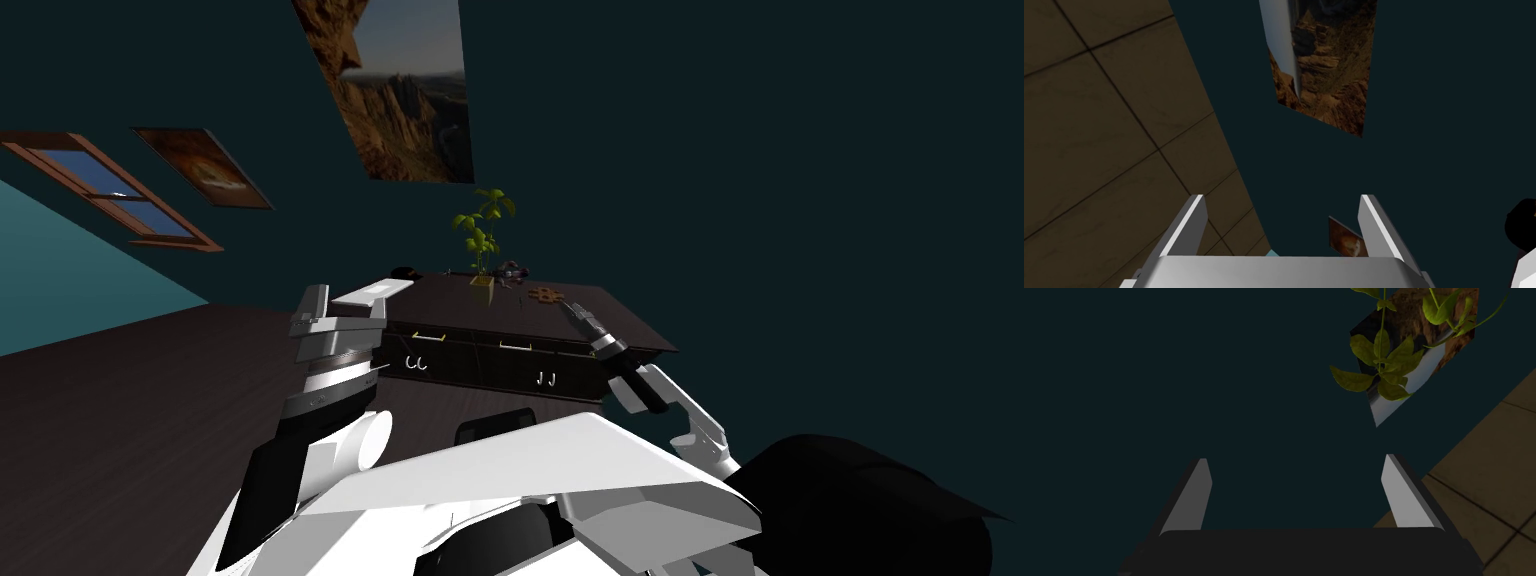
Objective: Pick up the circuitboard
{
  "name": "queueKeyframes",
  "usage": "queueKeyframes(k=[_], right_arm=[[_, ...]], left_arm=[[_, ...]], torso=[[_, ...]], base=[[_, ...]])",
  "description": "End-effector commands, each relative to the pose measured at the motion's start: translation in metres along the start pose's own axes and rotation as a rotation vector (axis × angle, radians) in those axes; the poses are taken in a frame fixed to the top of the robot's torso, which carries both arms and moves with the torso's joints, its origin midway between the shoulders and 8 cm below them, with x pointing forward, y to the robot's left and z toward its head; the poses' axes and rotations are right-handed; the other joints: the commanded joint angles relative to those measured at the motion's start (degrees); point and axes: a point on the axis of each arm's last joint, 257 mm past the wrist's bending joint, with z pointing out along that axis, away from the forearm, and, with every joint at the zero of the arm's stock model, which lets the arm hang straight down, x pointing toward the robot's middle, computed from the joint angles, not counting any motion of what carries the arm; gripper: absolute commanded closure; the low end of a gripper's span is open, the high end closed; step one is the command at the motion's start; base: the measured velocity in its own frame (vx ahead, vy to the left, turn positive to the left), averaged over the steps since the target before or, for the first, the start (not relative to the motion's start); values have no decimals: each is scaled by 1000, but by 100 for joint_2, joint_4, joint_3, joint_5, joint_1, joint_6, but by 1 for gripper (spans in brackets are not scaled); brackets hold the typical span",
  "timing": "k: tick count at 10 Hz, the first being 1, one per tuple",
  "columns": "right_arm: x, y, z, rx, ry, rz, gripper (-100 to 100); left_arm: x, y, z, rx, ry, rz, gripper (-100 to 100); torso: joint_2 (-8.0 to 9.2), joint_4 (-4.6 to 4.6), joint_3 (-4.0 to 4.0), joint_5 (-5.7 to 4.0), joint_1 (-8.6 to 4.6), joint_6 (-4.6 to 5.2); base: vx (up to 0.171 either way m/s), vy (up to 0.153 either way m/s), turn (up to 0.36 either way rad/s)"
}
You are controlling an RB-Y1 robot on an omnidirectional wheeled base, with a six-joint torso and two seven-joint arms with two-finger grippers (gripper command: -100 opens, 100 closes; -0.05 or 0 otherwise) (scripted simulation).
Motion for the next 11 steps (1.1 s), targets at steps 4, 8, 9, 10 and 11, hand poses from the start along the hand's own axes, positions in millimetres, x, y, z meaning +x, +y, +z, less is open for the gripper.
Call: queueKeyframes(k=[4,8,9,10,11], right_arm=[[6,-28,-7,9,119,-231,-100],[8,-41,-9,-1,189,-358,-100],[10,-58,-15,15,233,-450,-100],[10,-56,-13,-2,248,-470,-100],[11,-73,-21,14,291,-556,-100]], left_arm=[[0,0,0,0,0,0,0],[0,0,0,0,0,0,0],[0,0,0,0,0,0,0],[0,0,0,0,0,0,0],[0,0,0,0,0,0,0]], torso=[[2,0,1,1,2,-3],[0,0,0,0,0,-1],[-2,0,-1,0,0,0],[-1,-1,-1,0,1,-4],[-1,0,-1,0,0,-1]], base=[[-23,8,113],[-16,4,59],[-19,8,158],[-20,5,116],[-22,9,196]])
